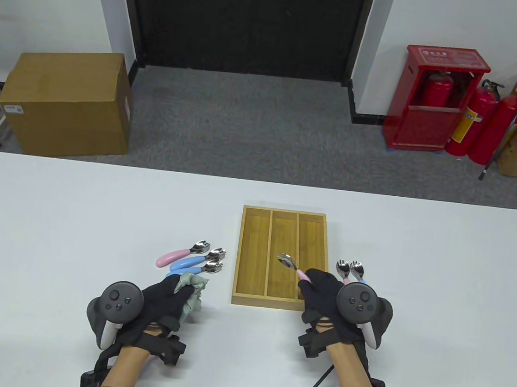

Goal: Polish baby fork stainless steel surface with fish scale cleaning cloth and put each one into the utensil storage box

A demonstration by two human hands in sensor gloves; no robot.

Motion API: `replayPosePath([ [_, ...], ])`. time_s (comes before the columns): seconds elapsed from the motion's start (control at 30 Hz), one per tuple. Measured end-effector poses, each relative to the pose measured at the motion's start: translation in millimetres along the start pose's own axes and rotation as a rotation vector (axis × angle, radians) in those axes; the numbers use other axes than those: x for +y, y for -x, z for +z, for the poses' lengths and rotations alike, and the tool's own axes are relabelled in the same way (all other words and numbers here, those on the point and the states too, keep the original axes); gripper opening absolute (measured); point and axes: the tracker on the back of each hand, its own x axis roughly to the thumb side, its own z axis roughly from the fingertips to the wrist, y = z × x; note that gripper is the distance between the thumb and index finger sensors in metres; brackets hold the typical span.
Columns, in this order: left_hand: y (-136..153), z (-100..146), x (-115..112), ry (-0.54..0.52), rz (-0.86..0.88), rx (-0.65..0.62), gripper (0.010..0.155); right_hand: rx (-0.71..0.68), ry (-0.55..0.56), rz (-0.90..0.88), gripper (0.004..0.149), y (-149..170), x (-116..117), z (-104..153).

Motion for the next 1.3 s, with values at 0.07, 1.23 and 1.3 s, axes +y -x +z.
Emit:
replayPosePath([
  [0.07, 0, 0, -2, 0.011, -0.002, -0.004, 0.049, 0.069, 0.005, 0.066, 0.042, 6, -1, -9],
  [1.23, -6, 3, -8, 0.076, 0.031, -0.019, 0.051, 0.383, -0.279, 0.292, 0.045, 13, 55, -67],
  [1.3, -7, 3, -8, 0.078, 0.03, -0.017, 0.051, 0.367, -0.233, 0.216, 0.043, 16, 41, -71],
])
